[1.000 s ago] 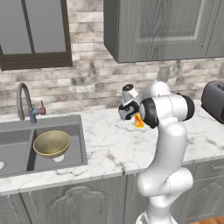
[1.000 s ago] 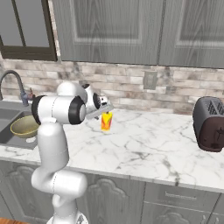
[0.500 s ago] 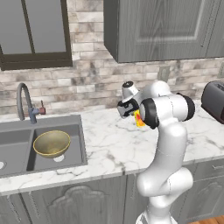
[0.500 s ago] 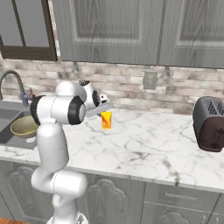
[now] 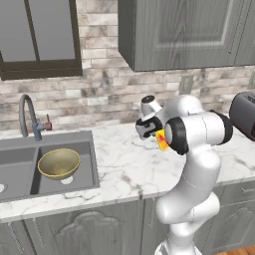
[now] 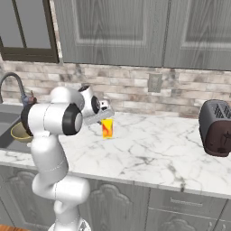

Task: Place the cup in the left basin and the bowl in the right basin of the sink.

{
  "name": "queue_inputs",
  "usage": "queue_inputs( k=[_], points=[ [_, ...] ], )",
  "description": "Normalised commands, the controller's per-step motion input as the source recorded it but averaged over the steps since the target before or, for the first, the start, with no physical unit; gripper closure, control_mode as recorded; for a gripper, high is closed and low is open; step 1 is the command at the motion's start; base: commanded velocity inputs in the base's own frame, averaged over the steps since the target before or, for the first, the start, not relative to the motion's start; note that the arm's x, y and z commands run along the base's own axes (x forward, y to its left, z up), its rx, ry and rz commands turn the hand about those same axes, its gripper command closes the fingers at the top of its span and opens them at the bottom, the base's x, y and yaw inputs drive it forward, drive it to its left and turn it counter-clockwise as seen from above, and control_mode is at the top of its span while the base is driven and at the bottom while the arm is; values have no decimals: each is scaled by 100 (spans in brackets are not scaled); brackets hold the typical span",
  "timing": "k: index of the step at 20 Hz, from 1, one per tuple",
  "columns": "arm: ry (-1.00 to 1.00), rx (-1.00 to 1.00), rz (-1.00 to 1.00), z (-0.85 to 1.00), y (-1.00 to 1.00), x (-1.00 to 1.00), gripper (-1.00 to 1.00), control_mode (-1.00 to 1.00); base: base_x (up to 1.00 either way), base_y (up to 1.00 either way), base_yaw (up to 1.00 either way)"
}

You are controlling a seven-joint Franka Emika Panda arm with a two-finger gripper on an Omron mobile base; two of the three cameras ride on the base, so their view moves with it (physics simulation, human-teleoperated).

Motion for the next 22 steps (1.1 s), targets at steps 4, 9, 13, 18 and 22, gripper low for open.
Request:
queue_inputs(
  k=[4, 9, 13, 18, 22],
  points=[
    [0, 0, 0, 33, 0, -26, 100, -100, 0, 0, 0],
    [0, 0, 0, 41, -4, -16, 100, -100, 0, 0, 0],
    [0, 0, 0, 35, 0, -13, 100, -100, 0, 0, 0],
    [0, 0, 0, 24, 0, -10, 100, -100, 0, 0, 0],
    [0, 2, 0, 17, 0, -6, 100, -100, 0, 0, 0]
  ],
)
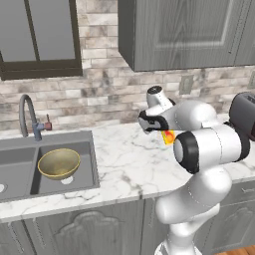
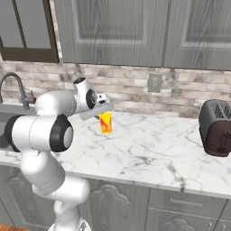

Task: Place the cup in the left basin and the bowl in the right basin of the sink.

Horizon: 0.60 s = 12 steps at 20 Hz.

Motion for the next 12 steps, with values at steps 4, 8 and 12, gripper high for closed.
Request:
queue_inputs(
  k=[4, 8, 12],
  points=[
    [0, 2, 0, 7, 0, -1, 100, -100, 0, 0, 0],
    [0, 0, 0, 0, 0, -1, 100, 100, -1, 0, 0],
    [0, 0, 0, 0, 0, 0, 100, 100, -27, 3, 2]
  ],
)
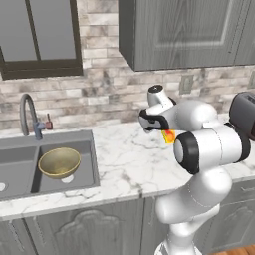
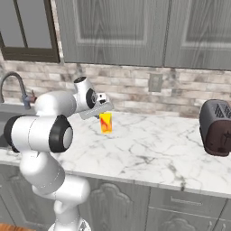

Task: Place the cup in the left basin and the bowl in the right basin of the sink.

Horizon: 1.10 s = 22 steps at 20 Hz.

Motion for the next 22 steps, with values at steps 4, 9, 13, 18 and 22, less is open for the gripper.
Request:
queue_inputs(
  k=[4, 9, 13, 18, 22],
  points=[
    [0, 0, 0, 0, 0, 0, 100, 100, -53, 14, 4],
    [0, 0, 0, 0, 0, 0, 100, 100, -21, 15, 2],
    [0, 0, 0, 0, 0, 0, 100, 100, 0, 33, 0],
    [0, 0, 0, 0, 0, 0, 100, 100, 0, 66, 0],
    [0, 0, 0, 0, 0, 0, 100, 100, 0, 78, 0]
  ],
)
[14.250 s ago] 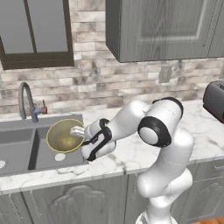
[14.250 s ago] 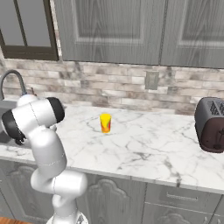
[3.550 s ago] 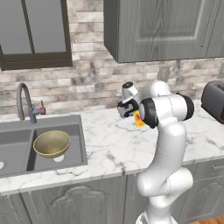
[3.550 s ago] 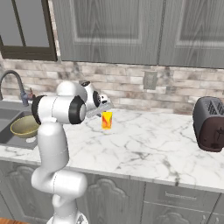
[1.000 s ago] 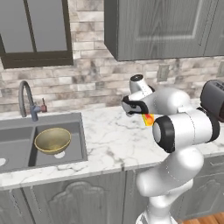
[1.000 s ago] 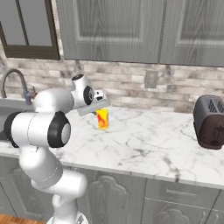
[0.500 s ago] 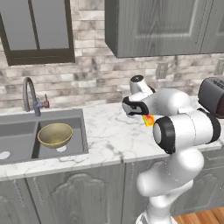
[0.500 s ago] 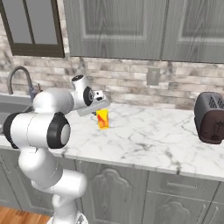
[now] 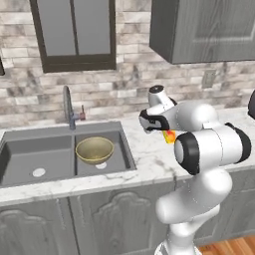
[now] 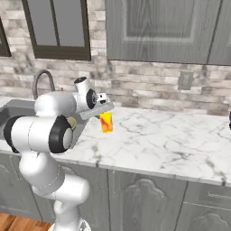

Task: Place the cup in the left basin and the bowl in the right basin of the sink.

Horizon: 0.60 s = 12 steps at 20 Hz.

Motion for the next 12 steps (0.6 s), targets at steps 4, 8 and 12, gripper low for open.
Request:
queue_inputs(
  k=[4, 8, 12],
  points=[
    [0, 0, 0, 0, 0, 0, 100, 100, 1, 78, 0],
    [0, 0, 0, 0, 0, 0, 100, 100, 8, 74, 0],
    [0, 0, 0, 0, 0, 0, 100, 100, 3, 76, 0]
  ],
)
